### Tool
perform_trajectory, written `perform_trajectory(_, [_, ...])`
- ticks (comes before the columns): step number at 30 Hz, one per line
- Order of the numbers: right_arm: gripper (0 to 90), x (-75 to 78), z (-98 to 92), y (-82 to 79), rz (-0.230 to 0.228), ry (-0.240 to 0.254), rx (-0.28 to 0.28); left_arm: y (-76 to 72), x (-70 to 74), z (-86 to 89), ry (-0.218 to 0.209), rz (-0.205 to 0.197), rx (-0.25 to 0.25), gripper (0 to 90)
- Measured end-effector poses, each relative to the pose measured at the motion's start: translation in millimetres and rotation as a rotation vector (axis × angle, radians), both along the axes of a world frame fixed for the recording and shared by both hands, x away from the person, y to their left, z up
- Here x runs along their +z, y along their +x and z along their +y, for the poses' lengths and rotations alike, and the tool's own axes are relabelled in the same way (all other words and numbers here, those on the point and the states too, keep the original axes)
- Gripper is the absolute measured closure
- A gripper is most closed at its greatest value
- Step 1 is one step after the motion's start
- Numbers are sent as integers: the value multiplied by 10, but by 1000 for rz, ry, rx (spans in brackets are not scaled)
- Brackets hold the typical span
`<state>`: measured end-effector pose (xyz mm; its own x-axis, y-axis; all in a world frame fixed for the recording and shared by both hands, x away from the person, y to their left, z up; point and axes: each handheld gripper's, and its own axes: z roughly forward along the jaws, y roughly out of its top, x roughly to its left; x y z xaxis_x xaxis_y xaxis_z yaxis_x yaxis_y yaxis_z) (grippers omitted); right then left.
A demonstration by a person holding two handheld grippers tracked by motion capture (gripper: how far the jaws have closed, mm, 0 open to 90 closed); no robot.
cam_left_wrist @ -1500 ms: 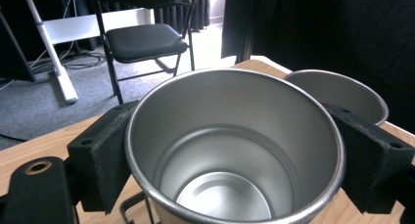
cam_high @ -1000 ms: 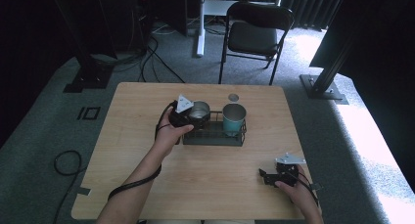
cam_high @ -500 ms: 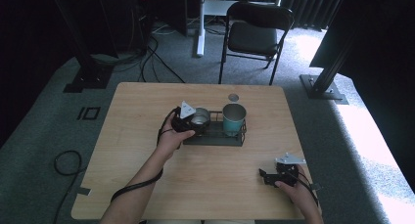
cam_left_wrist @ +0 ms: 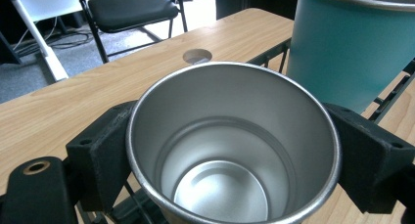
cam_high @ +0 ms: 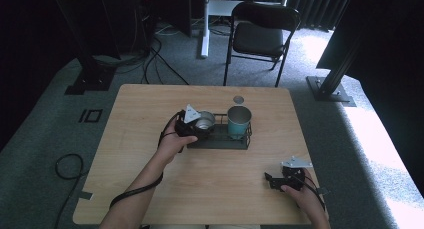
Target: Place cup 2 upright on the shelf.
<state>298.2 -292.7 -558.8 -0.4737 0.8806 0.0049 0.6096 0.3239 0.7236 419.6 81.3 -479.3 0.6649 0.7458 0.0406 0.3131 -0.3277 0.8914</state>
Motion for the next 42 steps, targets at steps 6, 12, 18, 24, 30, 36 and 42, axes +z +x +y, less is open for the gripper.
perform_trajectory(6, [117,0,0,0,0,0,0,-22,18,-1,-7,-12,3,133])
perform_trajectory(12, [117,0,0,0,0,0,0,-37,35,29,-25,0,1,102])
perform_trajectory(18, [117,0,0,0,0,0,0,-62,93,77,-31,-21,6,102])
perform_trajectory(24, [117,0,0,0,0,0,0,-113,123,130,-14,-36,-4,102])
perform_trajectory(30, [117,0,0,0,0,0,0,-169,174,199,-13,-46,-6,102])
perform_trajectory(36, [116,0,0,0,0,0,0,-233,212,265,-21,-55,-4,102])
perform_trajectory(42, [116,0,0,0,0,0,0,-277,218,330,-18,-59,1,102])
